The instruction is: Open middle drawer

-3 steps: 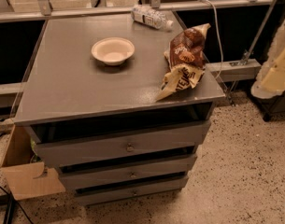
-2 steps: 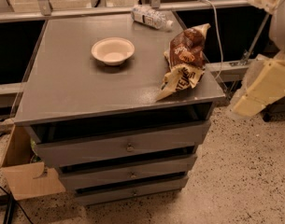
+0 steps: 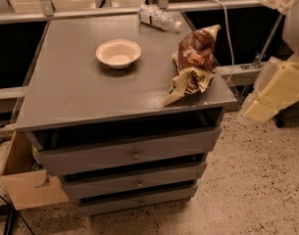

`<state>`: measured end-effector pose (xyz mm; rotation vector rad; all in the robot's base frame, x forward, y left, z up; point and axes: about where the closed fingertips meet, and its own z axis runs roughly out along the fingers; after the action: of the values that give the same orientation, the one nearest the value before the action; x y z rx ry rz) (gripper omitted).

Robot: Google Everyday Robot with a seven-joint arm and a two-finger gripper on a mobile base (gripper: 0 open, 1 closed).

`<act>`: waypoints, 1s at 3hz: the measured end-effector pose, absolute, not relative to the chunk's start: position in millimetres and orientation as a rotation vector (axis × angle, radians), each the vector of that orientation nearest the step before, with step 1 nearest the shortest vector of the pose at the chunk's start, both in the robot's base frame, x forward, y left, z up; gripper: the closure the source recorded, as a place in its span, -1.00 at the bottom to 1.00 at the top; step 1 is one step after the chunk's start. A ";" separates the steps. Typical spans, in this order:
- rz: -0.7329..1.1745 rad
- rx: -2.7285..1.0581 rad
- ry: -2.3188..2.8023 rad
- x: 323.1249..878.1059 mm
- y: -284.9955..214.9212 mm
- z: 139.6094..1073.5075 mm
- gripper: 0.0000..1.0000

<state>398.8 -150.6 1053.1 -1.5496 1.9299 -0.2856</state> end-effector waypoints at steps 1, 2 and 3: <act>-0.286 -1.554 1.897 390.6 -149.3 1043.1 -1.00; -0.282 -1.571 1.812 379.7 -140.7 1021.7 -1.00; -0.300 -1.599 1.784 377.6 -141.9 1010.0 -1.00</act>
Offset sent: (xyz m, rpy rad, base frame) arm -0.0422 -0.0162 -0.1349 0.0158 -0.1400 0.1960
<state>377.6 -141.9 1010.0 -1.5995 1.7837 -0.3002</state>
